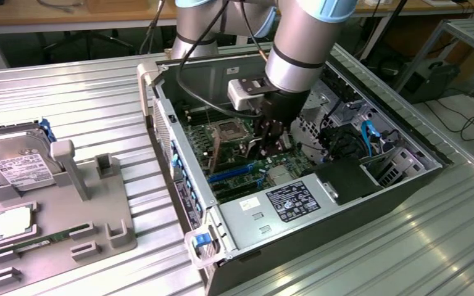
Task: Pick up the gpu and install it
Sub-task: 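Insert the gpu into the slot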
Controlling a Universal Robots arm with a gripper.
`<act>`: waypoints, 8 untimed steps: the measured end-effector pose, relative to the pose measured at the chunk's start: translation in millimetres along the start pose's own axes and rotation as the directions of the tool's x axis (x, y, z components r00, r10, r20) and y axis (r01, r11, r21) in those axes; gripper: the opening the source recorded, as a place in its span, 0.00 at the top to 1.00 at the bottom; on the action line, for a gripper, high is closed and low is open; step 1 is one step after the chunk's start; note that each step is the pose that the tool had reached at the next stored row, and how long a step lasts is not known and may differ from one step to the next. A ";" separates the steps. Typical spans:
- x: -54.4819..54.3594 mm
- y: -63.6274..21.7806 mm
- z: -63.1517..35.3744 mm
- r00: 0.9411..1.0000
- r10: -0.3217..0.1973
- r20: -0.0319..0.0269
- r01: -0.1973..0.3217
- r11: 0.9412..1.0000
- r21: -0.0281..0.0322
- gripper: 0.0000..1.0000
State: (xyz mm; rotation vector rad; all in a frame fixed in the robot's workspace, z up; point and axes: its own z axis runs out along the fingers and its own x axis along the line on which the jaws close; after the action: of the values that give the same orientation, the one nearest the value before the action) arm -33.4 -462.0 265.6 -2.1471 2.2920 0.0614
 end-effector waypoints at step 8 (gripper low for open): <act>0.0 3.8 4.8 1.000 0.007 0.001 -0.007 1.000 0.001 0.72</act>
State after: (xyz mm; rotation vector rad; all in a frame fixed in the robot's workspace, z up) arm -37.3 -461.6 260.9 -2.1384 2.2987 0.0611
